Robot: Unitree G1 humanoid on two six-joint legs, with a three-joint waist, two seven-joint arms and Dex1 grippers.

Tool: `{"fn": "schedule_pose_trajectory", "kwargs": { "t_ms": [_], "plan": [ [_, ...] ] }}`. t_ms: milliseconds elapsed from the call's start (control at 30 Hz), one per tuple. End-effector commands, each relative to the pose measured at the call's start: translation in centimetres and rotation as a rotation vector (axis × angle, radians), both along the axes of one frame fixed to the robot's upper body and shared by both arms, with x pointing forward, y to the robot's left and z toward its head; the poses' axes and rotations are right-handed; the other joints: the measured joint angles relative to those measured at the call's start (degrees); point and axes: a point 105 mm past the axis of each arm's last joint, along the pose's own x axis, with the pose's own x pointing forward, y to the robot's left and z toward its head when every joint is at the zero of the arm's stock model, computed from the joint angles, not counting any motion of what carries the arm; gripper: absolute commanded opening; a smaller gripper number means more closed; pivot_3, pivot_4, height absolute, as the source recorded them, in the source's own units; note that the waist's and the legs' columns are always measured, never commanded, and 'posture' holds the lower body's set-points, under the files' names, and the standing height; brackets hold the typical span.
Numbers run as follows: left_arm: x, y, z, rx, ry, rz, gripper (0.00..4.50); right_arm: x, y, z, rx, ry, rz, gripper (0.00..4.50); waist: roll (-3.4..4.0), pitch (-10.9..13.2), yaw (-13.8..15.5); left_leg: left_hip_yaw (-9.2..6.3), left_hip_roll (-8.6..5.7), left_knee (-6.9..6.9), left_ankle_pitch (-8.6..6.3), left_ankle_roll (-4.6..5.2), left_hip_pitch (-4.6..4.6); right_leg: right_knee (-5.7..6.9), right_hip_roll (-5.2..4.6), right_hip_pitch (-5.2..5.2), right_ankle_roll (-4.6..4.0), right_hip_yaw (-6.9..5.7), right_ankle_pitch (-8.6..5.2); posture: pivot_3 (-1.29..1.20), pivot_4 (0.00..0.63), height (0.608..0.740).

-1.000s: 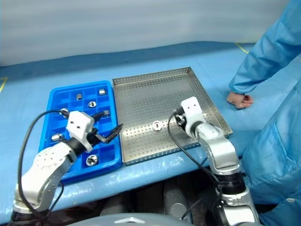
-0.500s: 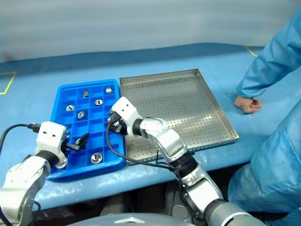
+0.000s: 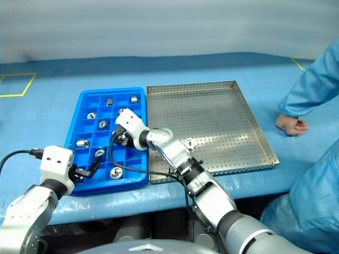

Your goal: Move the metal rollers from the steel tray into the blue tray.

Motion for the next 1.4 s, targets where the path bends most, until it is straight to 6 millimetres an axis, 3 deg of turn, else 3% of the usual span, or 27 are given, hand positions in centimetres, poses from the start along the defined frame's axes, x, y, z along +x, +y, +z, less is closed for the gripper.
{"fn": "schedule_pose_trajectory", "kwargs": {
  "t_ms": [33,67,333,433,533,800,1000,1367,1400],
  "plan": [
    [-0.1,-0.7,1.0,0.001,-0.052,-0.031,4.5,-0.3,1.9,2.6,0.086,-0.052,0.026,2.73,0.0,0.0,0.0,0.0,-0.01,-0.01,0.0,0.0,0.0,0.0,0.01,0.0,-0.01,-0.01,-0.01,0.08,0.15,0.74],
    [0.0,-0.8,1.0,-0.001,-0.051,-0.032,4.5,-0.4,1.9,3.1,0.114,-0.049,0.021,2.99,0.0,0.0,0.0,-0.01,-0.01,-0.02,0.0,-0.01,0.0,0.0,0.01,0.0,-0.03,-0.03,-0.02,0.08,0.15,0.74],
    [1.1,-2.2,0.9,-0.033,-0.061,-0.1,4.5,0.5,-1.6,5.0,0.199,-0.079,-0.108,2.99,0.01,0.01,-0.05,-0.09,-0.02,-0.04,-0.01,-0.04,-0.01,0.0,0.02,0.02,-0.06,-0.09,-0.04,0.03,0.15,0.74],
    [1.8,-4.6,2.0,-0.105,-0.119,-0.207,4.5,0.3,-5.4,4.4,0.146,-0.068,-0.196,2.99,0.01,0.01,0.36,-0.16,-0.03,-0.03,-0.01,-0.04,-0.05,0.0,0.01,0.04,-0.08,-0.12,-0.05,0.01,0.15,0.74],
    [2.7,-6.4,2.7,-0.149,-0.158,-0.29,4.5,-1.8,-9.3,2.4,0.026,-0.026,-0.224,2.99,0.0,-0.01,0.78,-0.19,-0.12,0.05,-0.02,-0.02,-0.08,-0.05,-0.15,0.1,-0.07,-0.14,-0.05,-0.03,0.15,0.74],
    [3.9,-8.3,3.2,-0.173,-0.175,-0.414,4.5,-2.8,-15.6,1.2,-0.092,0.005,-0.442,2.99,0.05,0.01,-2.51,0.05,-0.06,0.07,-0.02,-0.02,0.01,0.06,0.28,0.03,0.05,-0.06,-0.2,-0.14,0.15,0.74],
    [4.7,-8.9,3.4,-0.166,-0.181,-0.454,4.5,-2.0,-15.9,-1.9,-0.04,0.157,-0.522,2.99,0.04,0.01,-4.47,0.06,0.03,0.1,-0.01,-0.03,0.02,0.08,0.46,0.05,0.05,0.08,-0.19,-0.16,0.15,0.74],
    [4.3,-8.0,3.8,-0.135,-0.188,-0.415,4.5,-0.3,-16.5,-5.0,-0.116,0.154,-0.599,2.99,0.01,-0.01,-5.53,0.03,0.01,0.08,-0.02,-0.02,0.04,0.04,0.43,0.04,0.17,0.28,-0.11,-0.11,0.15,0.74],
    [4.3,-7.9,3.7,-0.131,-0.187,-0.409,4.5,-0.3,-16.5,-5.2,-0.125,0.153,-0.599,2.82,0.01,-0.01,-5.46,0.01,0.01,0.09,-0.02,-0.03,0.03,0.04,0.43,0.04,0.17,0.27,-0.11,-0.1,0.15,0.74]
  ]
}}
